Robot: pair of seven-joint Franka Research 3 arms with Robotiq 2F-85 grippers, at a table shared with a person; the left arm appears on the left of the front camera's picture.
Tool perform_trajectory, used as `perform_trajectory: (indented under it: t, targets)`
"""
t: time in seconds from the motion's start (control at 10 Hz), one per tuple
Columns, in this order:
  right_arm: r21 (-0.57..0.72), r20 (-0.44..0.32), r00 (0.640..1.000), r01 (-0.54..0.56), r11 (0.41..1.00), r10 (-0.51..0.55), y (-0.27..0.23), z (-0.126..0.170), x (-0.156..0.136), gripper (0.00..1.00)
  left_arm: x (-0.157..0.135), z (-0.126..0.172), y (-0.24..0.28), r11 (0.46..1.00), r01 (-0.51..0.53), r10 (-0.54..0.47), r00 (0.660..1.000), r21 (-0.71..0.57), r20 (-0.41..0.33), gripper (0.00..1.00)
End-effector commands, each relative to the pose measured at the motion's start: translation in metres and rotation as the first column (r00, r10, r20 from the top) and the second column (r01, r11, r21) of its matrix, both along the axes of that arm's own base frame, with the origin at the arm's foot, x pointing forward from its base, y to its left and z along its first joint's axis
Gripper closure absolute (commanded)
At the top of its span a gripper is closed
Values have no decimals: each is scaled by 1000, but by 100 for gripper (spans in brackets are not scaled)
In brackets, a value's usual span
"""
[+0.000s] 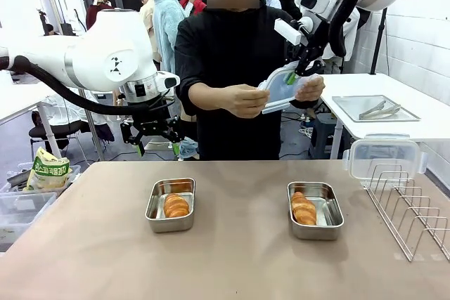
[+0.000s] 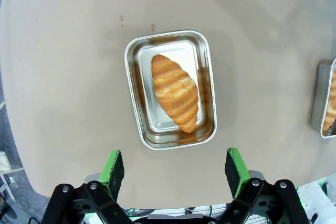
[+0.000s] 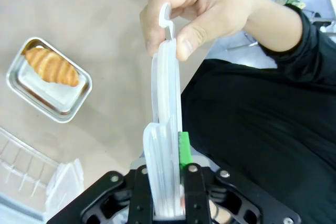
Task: Place the bread in airtight containers.
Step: Release when the human grabs the Airtight Container lid.
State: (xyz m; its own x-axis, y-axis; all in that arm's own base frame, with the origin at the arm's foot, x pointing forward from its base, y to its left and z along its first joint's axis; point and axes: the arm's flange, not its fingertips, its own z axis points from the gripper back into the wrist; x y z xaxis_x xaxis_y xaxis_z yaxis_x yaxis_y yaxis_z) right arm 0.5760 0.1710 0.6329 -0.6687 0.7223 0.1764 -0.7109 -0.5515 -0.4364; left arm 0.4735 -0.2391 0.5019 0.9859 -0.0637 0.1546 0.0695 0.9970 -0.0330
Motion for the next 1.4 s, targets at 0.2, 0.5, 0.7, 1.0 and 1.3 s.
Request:
perform_trajectory:
  t: [0.2,0.5,0.7,1.0,1.3]
  targets:
    - [-32,-4,1000,-23,999,23,3,3,-2,8,-1,2,1,1000,-5,5,1000,12,8,0]
    - [-49,-4,1000,-19,999,19,4,2,0,0,-1,2,1,1000,-5,5,1000,12,8,0]
    - [-50,-5,1000,-21,999,21,5,2,1,0,-1,2,1,1000,-5,5,1000,12,8,0]
    - [-30,-3,1000,-17,999,16,4,-1,-2,0,-1,2,1,1000,-5,5,1000,12,8,0]
    - [-30,-3,1000,-17,999,16,4,-1,-2,0,-1,2,1,1000,-5,5,1000,12,8,0]
